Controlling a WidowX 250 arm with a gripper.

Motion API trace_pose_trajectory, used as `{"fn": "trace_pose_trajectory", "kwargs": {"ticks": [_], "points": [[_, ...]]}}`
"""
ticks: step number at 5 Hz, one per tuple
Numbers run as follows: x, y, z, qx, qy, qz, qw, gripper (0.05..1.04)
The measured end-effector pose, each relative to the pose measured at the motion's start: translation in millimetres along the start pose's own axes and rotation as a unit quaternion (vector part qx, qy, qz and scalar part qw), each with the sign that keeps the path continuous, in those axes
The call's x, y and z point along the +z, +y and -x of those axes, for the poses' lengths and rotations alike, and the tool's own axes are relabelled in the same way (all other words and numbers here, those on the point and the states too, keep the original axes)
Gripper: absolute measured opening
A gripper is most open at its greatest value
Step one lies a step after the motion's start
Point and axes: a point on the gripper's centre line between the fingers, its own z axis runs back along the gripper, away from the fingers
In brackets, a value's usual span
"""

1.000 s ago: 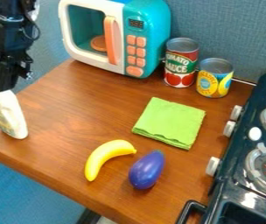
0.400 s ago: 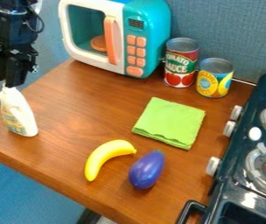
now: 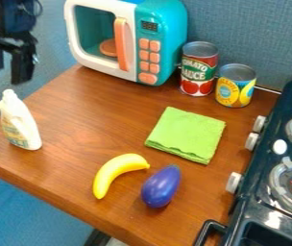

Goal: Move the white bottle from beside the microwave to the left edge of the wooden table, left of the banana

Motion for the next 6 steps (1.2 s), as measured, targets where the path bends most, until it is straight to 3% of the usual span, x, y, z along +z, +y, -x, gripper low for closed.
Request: {"fn": "trace_pose_trajectory", "kwargs": {"ticks": [1,2,3,4,5,6], "points": [[26,-13,-15,-0.025,-0.049,0.011,0.9984,1.006],[50,-57,-45,-0.080,-0.105,0.024,0.9910,1.004],[51,-104,-66,-0.102,-0.118,0.032,0.9872,1.001],[30,-142,-83,-0.110,-0.085,0.060,0.9885,1.001],[22,-156,-86,-0.088,-0.088,0.043,0.9913,1.001],[-6,-169,-81,-0.064,-0.083,0.012,0.9944,1.001]]}}
